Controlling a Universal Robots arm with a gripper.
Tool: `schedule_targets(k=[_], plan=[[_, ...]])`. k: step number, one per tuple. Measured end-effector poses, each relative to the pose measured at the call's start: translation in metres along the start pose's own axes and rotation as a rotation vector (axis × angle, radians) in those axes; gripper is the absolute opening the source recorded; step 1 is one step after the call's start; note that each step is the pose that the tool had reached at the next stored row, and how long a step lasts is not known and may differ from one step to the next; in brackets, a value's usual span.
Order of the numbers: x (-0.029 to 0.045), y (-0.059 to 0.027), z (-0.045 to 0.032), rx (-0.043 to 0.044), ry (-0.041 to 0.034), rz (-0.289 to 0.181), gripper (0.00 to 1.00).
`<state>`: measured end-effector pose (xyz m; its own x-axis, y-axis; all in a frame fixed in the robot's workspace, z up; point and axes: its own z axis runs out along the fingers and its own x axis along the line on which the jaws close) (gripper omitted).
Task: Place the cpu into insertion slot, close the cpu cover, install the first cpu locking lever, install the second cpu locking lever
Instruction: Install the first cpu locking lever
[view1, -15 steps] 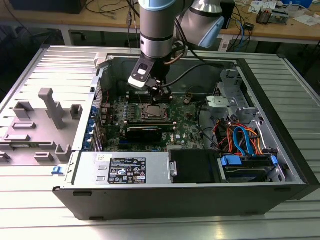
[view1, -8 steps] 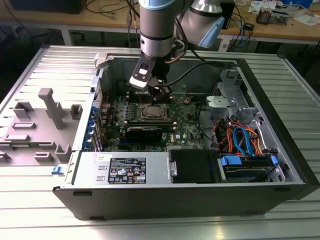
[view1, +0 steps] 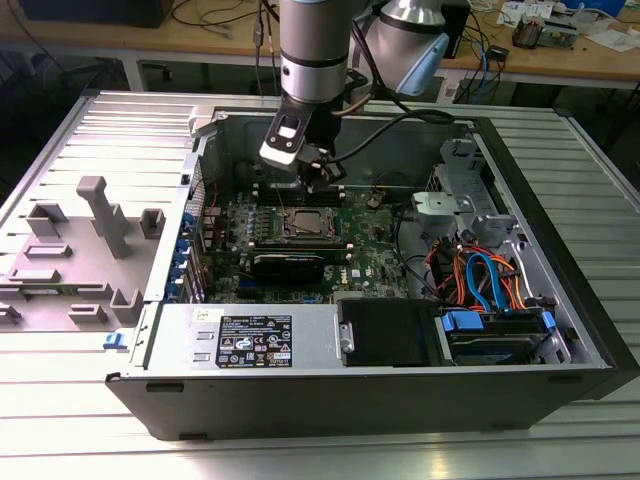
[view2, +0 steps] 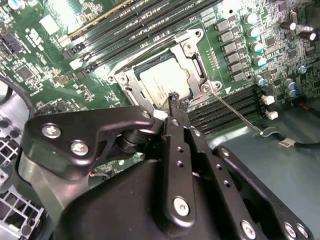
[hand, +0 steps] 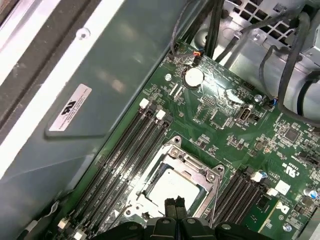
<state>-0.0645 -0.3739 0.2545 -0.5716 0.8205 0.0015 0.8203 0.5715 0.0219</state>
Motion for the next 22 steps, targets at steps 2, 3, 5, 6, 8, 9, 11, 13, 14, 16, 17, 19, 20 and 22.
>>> schedule_targets(k=[2,3,5,6,8,9,11,13,14,16,17,19,20,22], plan=[[0.0,-0.0001,-0.0001,0.0003,0.0008,-0.04,0.11],[0.0001,-0.0001,-0.0001,0.0004,0.0011,-0.057,0.11],[0.0,-0.0001,0.0,0.0004,0.0021,-0.1,0.11],[0.0,-0.0001,0.0,0.0005,0.0028,-0.134,0.11],[0.0,-0.0001,0.0,0.0004,0.0039,-0.182,0.11],[0.0,-0.0001,0.0,0.0005,0.0044,-0.21,0.11],[0.0,-0.0001,0.0,0.0006,0.0048,-0.222,0.11],[0.0,-0.0001,0.0,0.0006,0.0047,-0.223,0.11],[0.0,-0.0001,0.0,0.0006,0.0047,-0.223,0.11],[0.0,-0.0001,0.0,0.0006,0.0048,-0.223,0.11],[0.0,-0.0001,0.0,0.0006,0.0048,-0.223,0.11],[0.0,-0.0001,0.0,0.0005,0.0048,-0.223,0.11],[0.0,-0.0001,0.0,0.0006,0.0048,-0.223,0.11],[0.0,-0.0001,0.0,0.0005,0.0048,-0.223,0.11]])
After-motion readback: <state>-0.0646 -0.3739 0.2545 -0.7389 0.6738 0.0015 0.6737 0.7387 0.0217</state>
